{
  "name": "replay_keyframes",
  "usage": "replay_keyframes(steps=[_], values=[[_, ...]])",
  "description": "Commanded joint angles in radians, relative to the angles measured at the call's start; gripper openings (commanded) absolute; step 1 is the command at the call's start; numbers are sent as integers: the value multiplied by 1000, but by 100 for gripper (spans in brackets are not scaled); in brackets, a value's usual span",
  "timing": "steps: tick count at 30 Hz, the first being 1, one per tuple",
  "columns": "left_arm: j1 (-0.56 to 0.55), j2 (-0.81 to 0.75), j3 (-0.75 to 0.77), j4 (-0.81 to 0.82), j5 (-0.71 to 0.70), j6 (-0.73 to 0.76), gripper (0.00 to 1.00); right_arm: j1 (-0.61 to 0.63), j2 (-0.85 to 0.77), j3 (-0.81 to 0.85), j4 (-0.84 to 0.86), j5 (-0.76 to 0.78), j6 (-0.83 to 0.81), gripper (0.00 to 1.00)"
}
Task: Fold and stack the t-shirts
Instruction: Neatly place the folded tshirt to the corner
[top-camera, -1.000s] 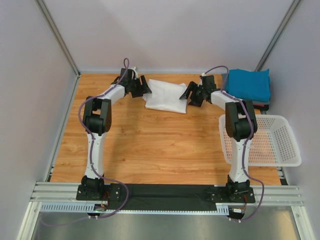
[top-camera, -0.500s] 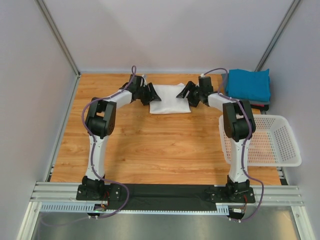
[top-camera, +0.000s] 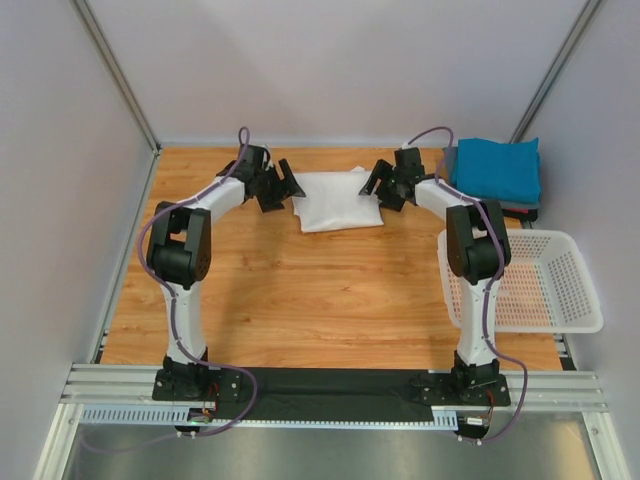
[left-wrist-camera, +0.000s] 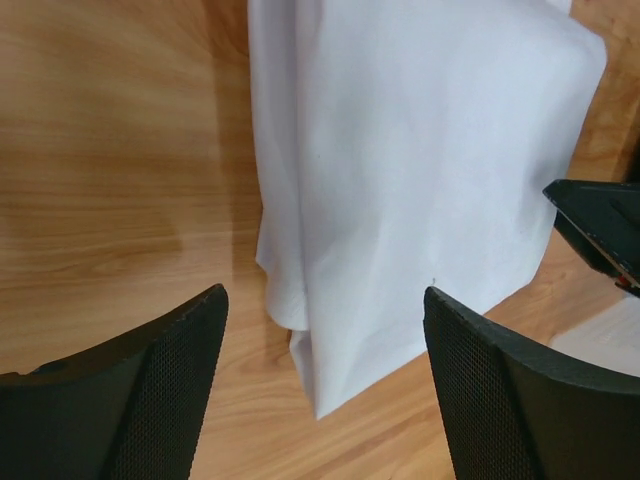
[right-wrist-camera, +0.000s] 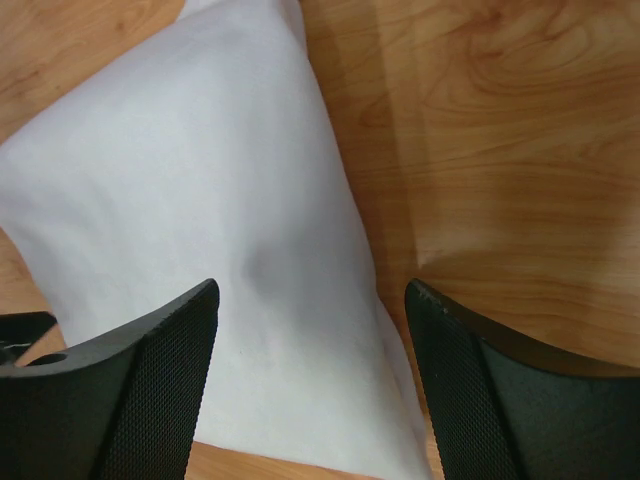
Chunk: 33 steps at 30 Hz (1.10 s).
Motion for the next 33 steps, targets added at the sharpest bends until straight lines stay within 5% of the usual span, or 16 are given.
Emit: replay_keyframes(steps=[1,20,26,29,31,33], values=[[33,-125,17,-41,-25,75,86,-17,-4,90,-125,77,-104,77],[67,-291,-51,-150,-28,177,87,2,185,235,-210,-12,-206,64],[79,-321,-67,-150,-2,181,87,16,222,220,-194,-64,-165,49],[93,-329,-81,-146,27,178,87,24,229,203,-187,-67,-139,33],[105,-332,-92,-137,53,175,87,24,234,206,-187,-73,-131,0],[116,-338,-98,-129,73,172,86,24,232,250,-223,-41,-148,0]])
